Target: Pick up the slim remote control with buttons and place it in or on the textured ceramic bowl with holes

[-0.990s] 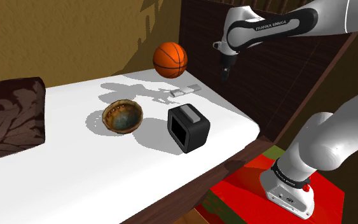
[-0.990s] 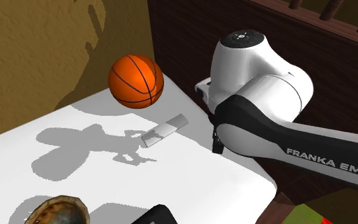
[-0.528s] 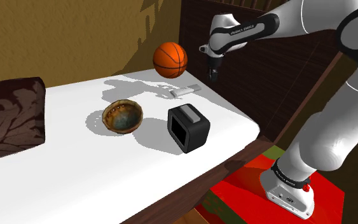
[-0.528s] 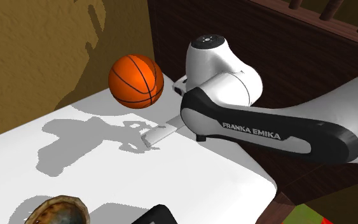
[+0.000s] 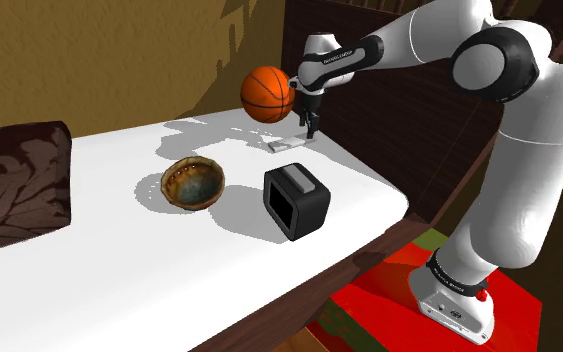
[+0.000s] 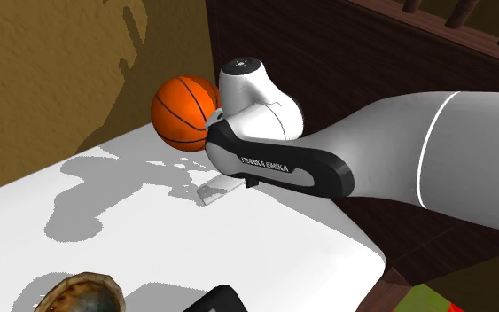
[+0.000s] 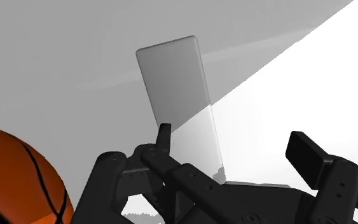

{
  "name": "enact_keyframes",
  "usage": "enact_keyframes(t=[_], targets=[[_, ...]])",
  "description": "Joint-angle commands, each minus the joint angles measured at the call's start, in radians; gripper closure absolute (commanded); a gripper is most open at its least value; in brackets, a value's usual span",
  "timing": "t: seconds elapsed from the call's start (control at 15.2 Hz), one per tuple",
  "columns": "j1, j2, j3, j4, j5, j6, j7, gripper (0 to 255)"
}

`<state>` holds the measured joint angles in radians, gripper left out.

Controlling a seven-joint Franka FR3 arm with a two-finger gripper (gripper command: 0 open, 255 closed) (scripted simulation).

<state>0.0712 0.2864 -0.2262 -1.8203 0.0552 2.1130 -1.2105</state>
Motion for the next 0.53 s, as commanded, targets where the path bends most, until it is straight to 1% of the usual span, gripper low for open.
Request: enact_keyframes(t=[0.0,0.07,0.13,0.46], targets=[[-0.007,0.083,0.020,0.085,0.021,0.000,-0.068,0],[-0.012,0.119,0.031,0.126,0.028,-0.003,-0.098,0],[-0.013,0.124,0.033,0.132,0.029,-0.003,-0.103,0],[-0.015,0.155,0.037,0.108,0.036,0.051,-0.107,0]])
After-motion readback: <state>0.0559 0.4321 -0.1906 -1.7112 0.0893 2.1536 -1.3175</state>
